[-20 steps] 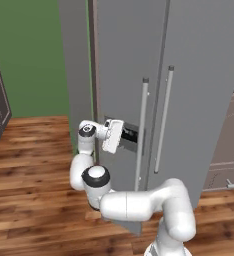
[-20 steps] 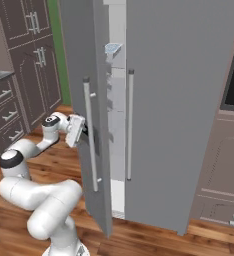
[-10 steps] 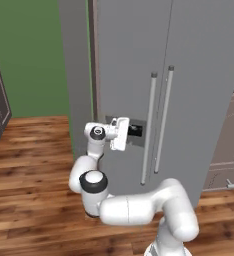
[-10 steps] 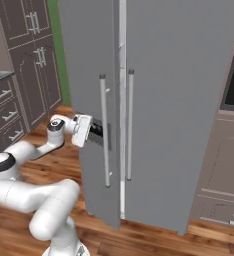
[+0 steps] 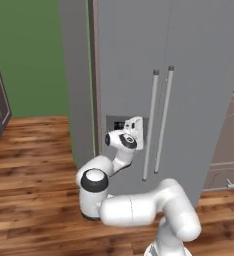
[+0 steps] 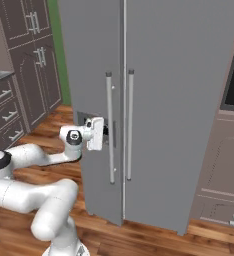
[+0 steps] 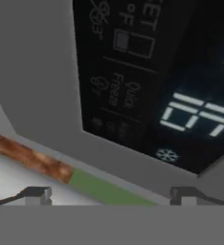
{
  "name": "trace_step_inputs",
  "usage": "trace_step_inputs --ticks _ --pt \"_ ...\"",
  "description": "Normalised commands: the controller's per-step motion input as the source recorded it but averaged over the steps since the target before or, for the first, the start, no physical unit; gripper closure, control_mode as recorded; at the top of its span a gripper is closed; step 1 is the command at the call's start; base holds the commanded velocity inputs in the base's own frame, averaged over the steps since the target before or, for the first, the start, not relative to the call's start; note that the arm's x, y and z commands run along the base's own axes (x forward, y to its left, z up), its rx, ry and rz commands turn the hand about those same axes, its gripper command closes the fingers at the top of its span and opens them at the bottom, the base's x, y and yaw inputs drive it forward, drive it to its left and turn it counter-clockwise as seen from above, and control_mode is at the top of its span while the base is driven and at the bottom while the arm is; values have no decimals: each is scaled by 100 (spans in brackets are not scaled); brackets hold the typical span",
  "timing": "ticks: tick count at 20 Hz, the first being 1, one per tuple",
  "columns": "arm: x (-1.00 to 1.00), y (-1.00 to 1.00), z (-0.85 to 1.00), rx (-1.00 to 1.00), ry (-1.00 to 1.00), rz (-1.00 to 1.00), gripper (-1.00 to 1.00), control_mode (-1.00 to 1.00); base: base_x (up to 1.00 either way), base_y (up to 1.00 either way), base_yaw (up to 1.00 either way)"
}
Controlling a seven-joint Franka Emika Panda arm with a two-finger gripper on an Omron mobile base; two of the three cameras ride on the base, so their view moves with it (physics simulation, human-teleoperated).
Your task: The ice cube tray has been filled with water. Take the tray and place it in the freezer to make ice. Close the freezer door after placing the tray.
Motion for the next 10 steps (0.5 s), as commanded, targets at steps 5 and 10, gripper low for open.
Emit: trace_step_inputs --ticks 5,10 --pt "40 -84 2 15 -2 58 -100 -100 0 0 0" --pt "97 -32 24 13 50 28 -100 -100 0 0 0"
